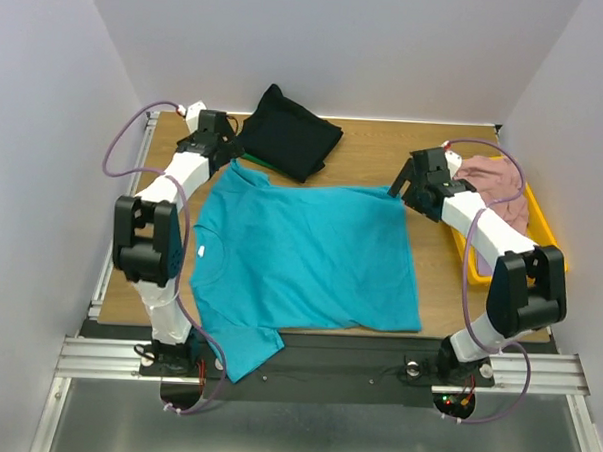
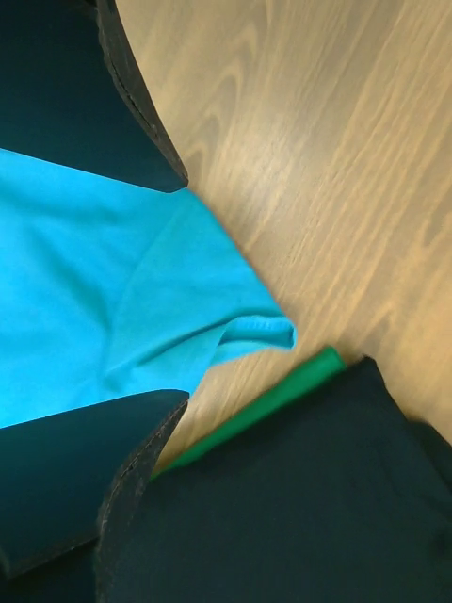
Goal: Fold and stack the t-shirts
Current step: Flatten the tshirt out
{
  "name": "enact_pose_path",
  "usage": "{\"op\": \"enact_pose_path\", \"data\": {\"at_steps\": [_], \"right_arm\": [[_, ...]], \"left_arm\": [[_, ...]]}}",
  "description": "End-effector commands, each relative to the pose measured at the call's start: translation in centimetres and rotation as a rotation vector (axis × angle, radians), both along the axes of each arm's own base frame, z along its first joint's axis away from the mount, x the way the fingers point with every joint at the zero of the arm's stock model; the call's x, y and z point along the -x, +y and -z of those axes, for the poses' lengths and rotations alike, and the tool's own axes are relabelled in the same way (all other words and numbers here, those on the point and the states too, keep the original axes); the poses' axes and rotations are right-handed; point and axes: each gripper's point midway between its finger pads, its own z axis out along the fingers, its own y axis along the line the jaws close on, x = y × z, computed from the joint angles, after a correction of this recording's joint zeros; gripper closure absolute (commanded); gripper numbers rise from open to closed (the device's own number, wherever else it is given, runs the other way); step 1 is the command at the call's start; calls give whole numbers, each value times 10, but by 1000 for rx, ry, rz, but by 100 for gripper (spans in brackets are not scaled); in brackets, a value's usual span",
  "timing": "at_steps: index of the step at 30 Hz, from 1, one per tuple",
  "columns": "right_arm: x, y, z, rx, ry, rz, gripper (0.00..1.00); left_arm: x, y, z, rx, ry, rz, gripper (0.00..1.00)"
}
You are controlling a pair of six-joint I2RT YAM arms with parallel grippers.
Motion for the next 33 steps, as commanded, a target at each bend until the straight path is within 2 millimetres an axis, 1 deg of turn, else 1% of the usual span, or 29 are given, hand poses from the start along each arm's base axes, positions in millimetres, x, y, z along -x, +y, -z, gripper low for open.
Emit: {"op": "enact_pose_path", "data": {"at_steps": [1, 2, 4, 5, 6, 7, 8, 10, 11, 13, 14, 16, 17, 18, 19, 20, 21, 22, 23, 24, 25, 26, 27, 28, 29, 30, 31, 32, 33], "right_arm": [[-11, 13, -52, -53, -156, -77, 0], [-6, 20, -48, -81, -143, -112, 0], [-1, 34, -46, -129, -133, -180, 0], [2, 37, -42, -138, -121, -203, 0], [3, 39, -39, -140, -113, -224, 0], [3, 43, -35, -148, -104, -243, 0], [2, 44, -32, -149, -97, -251, 0], [2, 50, -26, -162, -78, -283, 0], [2, 52, -19, -163, -59, -301, 0], [-2, 58, -17, -176, -60, -328, 0], [-4, 59, -7, -172, -40, -335, 0], [-15, 60, -6, -155, -50, -353, 0], [-19, 66, -6, -170, -52, -378, 0], [-25, 67, 8, -161, -23, -382, 0], [-30, 67, 12, -149, -15, -393, 0], [-42, 69, 5, -140, -40, -398, 0], [-47, 69, 10, -130, -30, -397, 0], [-53, 70, 24, -122, -6, -402, 0], [-63, 67, 24, -102, -14, -384, 0], [-71, 70, 30, -97, -7, -392, 0], [-70, 69, 41, -96, 17, -391, 0], [-79, 71, 37, -92, 1, -392, 0], [-81, 71, 41, -86, 8, -392, 0], [-84, 68, 54, -68, 28, -385, 0], [-92, 68, 50, -55, 14, -382, 0], [-94, 66, 55, -45, 21, -376, 0], [-97, 65, 57, -33, 22, -371, 0], [-100, 63, 59, -25, 23, -364, 0], [-102, 63, 64, -20, 32, -362, 0]], "left_arm": [[22, 3, -101, 19, -212, 8, 2], [32, 5, -105, 23, -216, 4, 2], [44, 5, -101, 38, -202, -1, 2], [55, 6, -99, 49, -204, -4, 2], [59, 3, -95, 64, -203, 15, 2], [65, 1, -100, 74, -225, 32, 1], [73, -2, -84, 81, -199, 47, 2], [82, -12, -82, 120, -193, 98, 2], [89, -16, -71, 140, -173, 115, 2], [97, -17, -71, 157, -194, 121, 2], [103, -16, -60, 158, -181, 118, 2], [104, -15, -58, 154, -196, 116, 2], [105, -14, -53, 148, -190, 114, 1], [104, -13, -48, 141, -183, 112, 2], [103, -10, -45, 128, -178, 100, 2], [98, -9, -39, 119, -165, 93, 2], [95, -8, -35, 112, -157, 92, 2], [93, -7, -31, 106, -144, 93, 2], [83, -8, -26, 108, -145, 94, 2], [75, -10, -20, 109, -129, 100, 2], [74, -10, -20, 109, -132, 104, 2], [65, -11, -14, 107, -121, 106, 2], [61, -12, -9, 107, -112, 109, 2], [55, -14, 1, 109, -95, 119, 2], [47, -18, -2, 117, -107, 131, 2], [42, -21, 0, 124, -106, 141, 2], [38, -25, 3, 137, -101, 157, 2], [33, -26, 14, 139, -84, 158, 2], [25, -26, 12, 139, -100, 152, 2]]}}
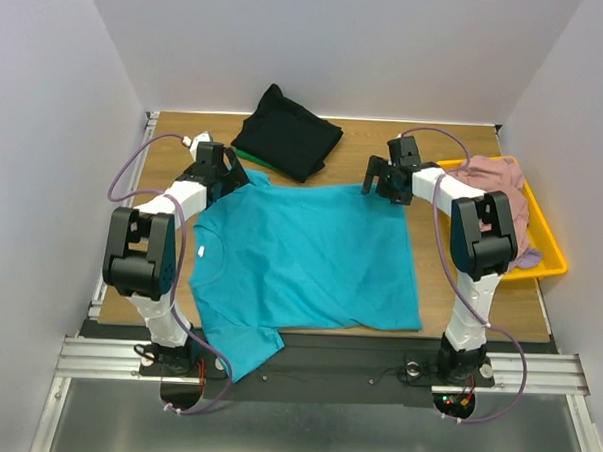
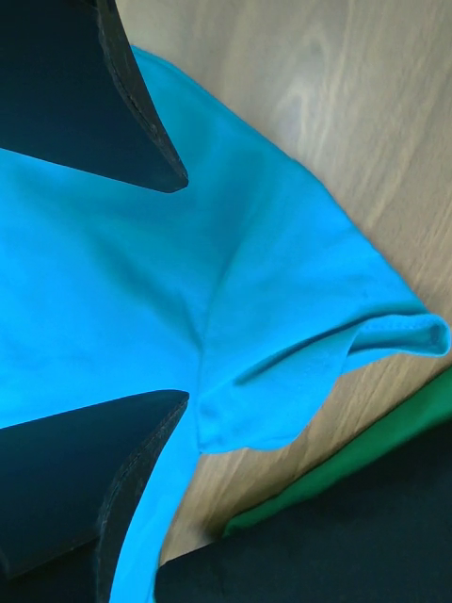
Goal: Fold and stack the t-shirts
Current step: Flatten the tshirt out
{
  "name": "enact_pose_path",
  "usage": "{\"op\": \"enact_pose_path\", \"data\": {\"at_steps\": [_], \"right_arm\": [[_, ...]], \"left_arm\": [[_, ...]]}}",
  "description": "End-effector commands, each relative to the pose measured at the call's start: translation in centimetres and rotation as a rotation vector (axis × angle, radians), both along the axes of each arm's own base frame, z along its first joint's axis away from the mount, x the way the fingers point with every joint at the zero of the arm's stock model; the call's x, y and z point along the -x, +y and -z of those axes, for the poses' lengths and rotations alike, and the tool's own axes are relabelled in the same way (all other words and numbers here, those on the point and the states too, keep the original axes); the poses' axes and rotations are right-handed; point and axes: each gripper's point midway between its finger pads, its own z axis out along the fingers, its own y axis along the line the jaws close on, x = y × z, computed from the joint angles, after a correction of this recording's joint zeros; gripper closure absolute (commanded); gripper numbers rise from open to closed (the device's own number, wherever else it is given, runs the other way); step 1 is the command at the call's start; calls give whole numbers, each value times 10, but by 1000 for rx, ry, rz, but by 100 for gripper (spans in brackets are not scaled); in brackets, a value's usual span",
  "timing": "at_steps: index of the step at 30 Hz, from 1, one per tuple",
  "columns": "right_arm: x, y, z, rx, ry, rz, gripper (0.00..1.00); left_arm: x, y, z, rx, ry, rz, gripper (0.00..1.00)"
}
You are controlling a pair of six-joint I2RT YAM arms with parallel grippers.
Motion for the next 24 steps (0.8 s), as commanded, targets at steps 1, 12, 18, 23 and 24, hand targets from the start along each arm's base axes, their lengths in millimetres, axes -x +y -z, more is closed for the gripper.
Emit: {"op": "enact_pose_path", "data": {"at_steps": [1, 12, 18, 23, 24], "right_arm": [[-27, -4, -10, 46, -77, 12, 0], [-34, -11, 2, 92, -68, 23, 0], [-41, -15, 10, 86, -58, 25, 0], [-44, -12, 12, 66, -54, 12, 0], [-45, -12, 7, 65, -63, 11, 0]], "left_arm": [[-36, -5, -12, 11, -75, 22, 2], [-67, 2, 37, -36, 67, -25, 2], [-80, 8, 48, -46, 95, -42, 2], [-90, 8, 50, -51, 109, -39, 2], [-94, 8, 44, -52, 98, -44, 2]]}}
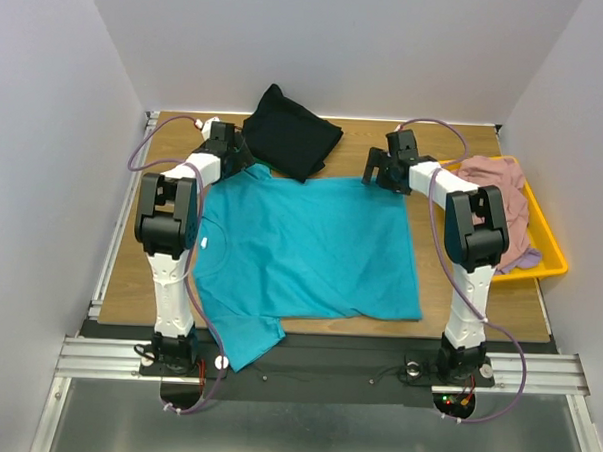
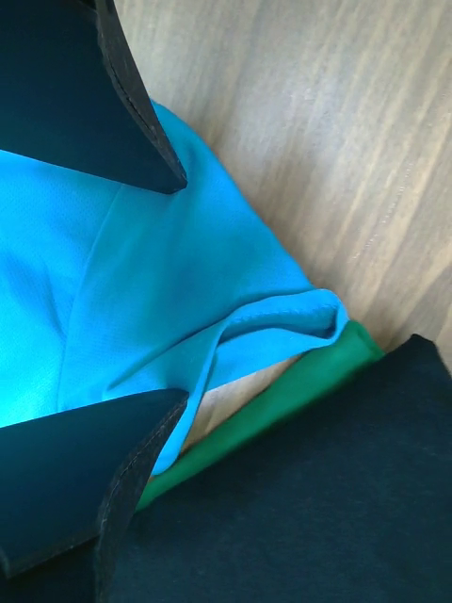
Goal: Fold and stack the t-shirts
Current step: Flatten the tshirt out
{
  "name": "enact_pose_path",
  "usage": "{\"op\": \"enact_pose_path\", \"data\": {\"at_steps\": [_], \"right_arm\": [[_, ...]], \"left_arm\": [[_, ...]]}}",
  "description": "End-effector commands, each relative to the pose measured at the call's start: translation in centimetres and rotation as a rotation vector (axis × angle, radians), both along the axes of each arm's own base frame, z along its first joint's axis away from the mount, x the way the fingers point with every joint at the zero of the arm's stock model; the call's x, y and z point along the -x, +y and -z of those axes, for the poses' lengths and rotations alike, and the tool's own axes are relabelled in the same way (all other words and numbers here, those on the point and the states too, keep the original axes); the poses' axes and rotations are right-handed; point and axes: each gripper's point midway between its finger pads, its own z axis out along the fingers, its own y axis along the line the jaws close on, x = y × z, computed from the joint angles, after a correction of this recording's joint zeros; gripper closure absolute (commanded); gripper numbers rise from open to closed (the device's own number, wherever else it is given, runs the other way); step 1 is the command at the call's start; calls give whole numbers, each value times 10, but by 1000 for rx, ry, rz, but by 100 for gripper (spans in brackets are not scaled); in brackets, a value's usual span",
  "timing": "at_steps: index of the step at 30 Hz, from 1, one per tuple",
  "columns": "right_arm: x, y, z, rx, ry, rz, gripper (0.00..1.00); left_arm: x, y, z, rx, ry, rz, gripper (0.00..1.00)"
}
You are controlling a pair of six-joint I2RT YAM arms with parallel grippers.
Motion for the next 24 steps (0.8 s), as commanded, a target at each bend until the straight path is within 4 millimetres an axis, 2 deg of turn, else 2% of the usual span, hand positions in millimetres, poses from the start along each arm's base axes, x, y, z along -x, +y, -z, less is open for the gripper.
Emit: {"op": "enact_pose_path", "data": {"at_steps": [1, 4, 5, 6, 7, 8, 9, 10, 11, 13, 14, 15, 16, 17, 18, 19, 20, 21, 22, 23, 24], "right_arm": [[-4, -4, 3, 4, -1, -12, 0], [-6, -5, -24, 7, -53, -14, 0], [-4, -6, -29, 6, -60, -15, 0], [-2, -5, -39, 0, -75, -18, 0], [0, -5, -60, -12, -112, -18, 0], [7, -5, -64, -23, -113, -22, 0], [11, -6, -70, -27, -120, -22, 0], [17, -6, -91, -46, -158, -16, 0], [30, -8, -84, -48, -134, -13, 0], [46, -10, -89, -72, -133, 14, 0], [63, -14, -89, -77, -125, 25, 0], [71, -17, -92, -95, -128, 52, 0], [80, -18, -91, -104, -122, 63, 0], [87, -19, -92, -112, -124, 71, 0], [103, -23, -93, -126, -123, 93, 0], [110, -23, -94, -137, -125, 103, 0], [116, -25, -96, -143, -131, 109, 0], [124, -26, -107, -158, -157, 109, 0], [133, -27, -101, -160, -143, 110, 0], [139, -28, -101, -161, -146, 111, 0], [142, -29, -102, -164, -149, 112, 0]], "left_arm": [[-1, 10, -4, -31, 36, -24, 2], [-2, 12, -25, -38, 8, -30, 2], [-1, 13, -44, -33, -23, -33, 2], [2, 13, -54, -31, -35, -34, 2], [7, 14, -62, -27, -41, -40, 2], [17, 13, -82, -19, -69, -38, 2], [26, 12, -88, -18, -71, -34, 2], [35, 13, -95, -11, -76, -47, 2], [56, 11, -108, -6, -89, -49, 2], [82, 10, -114, -7, -86, -64, 2], [107, 3, -118, 9, -89, -58, 2], [123, -1, -117, 17, -77, -61, 2], [140, -6, -132, 39, -112, -57, 2], [153, -12, -128, 49, -103, -47, 2], [180, -32, -107, 49, -49, 2, 2], [197, -40, -114, 65, -67, 21, 2], [212, -49, -109, 71, -50, 51, 2], [234, -60, -90, 79, 0, 83, 2], [257, -74, -81, 92, 47, 114, 2], [274, -81, -83, 116, 46, 131, 2], [294, -84, -67, 113, 89, 150, 2]]}}
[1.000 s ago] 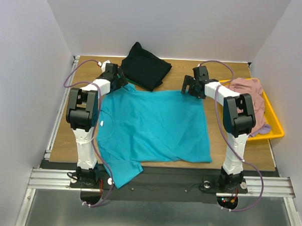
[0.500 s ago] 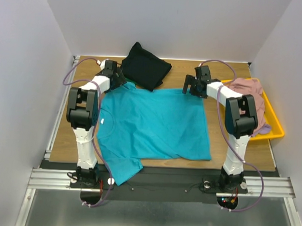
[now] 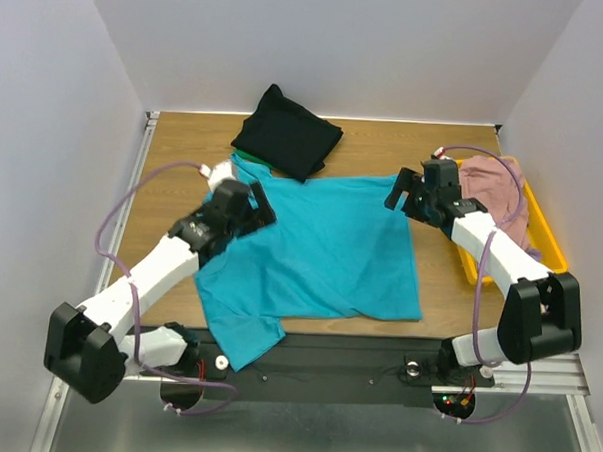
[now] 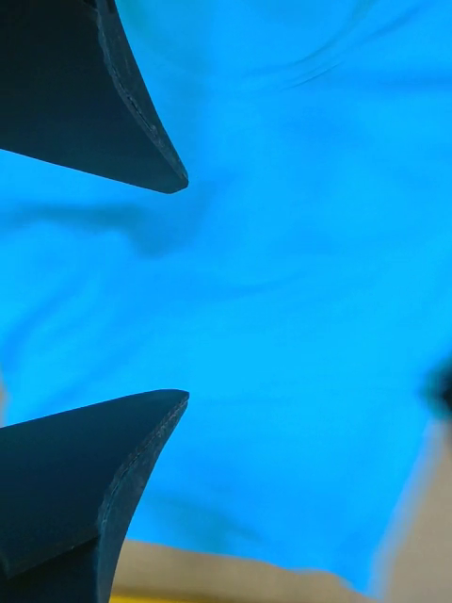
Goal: Fold and stack the t-shirts
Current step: Flatten the tshirt out, then fold the tshirt
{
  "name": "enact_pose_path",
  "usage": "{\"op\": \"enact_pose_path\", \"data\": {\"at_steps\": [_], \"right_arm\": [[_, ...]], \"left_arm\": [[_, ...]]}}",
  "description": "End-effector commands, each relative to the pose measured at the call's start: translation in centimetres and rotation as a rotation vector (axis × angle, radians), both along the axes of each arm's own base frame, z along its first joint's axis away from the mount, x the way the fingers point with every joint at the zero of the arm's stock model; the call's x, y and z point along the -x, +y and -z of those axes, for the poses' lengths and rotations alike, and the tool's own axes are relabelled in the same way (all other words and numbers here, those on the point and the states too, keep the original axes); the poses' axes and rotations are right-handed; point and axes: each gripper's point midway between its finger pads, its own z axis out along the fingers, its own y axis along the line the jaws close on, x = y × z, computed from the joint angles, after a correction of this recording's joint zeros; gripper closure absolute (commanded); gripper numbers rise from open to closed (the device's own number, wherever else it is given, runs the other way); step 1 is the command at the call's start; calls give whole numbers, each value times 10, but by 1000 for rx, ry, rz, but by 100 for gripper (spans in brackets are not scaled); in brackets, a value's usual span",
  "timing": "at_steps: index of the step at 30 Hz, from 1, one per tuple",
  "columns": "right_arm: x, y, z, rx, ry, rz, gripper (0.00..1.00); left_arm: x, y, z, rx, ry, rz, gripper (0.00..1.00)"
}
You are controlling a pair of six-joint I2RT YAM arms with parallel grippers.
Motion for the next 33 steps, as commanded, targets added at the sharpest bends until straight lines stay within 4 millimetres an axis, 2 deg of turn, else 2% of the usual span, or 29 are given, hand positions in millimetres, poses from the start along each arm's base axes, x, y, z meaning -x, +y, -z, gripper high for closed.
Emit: {"op": "enact_pose_path", "data": {"at_steps": [1, 2, 3, 8, 13, 16, 21, 25, 30, 31, 33], "right_arm": [[15, -4, -12, -43, -43, 33, 0], [20, -5, -8, -42, -32, 36, 0], [22, -5, -10, -43, -37, 34, 0], [28, -6, -13, -44, -44, 32, 0], [29, -7, -5, -32, -21, 30, 0], [28, -7, -1, -24, -10, 24, 0], [28, -10, 5, -10, 6, 36, 0], [28, -10, 6, -11, 9, 38, 0], [32, -13, 0, -13, -13, 57, 0], [32, -15, -4, -14, -26, 67, 0], [33, -17, -7, -12, -36, 76, 0]], "left_arm": [[89, -10, 77, -15, 283, 17, 2], [110, -24, 78, -12, 298, 94, 2], [131, -22, 91, -38, 361, 128, 2], [210, -45, 108, -21, 542, 318, 2], [256, -29, 129, -164, 722, 322, 3], [272, -23, 132, -207, 765, 303, 8], [296, -15, 151, -224, 854, 310, 19], [296, -14, 156, -248, 858, 304, 32], [302, -8, 167, -332, 890, 321, 35], [303, -6, 169, -359, 897, 320, 40], [304, -5, 171, -387, 906, 325, 43]]}}
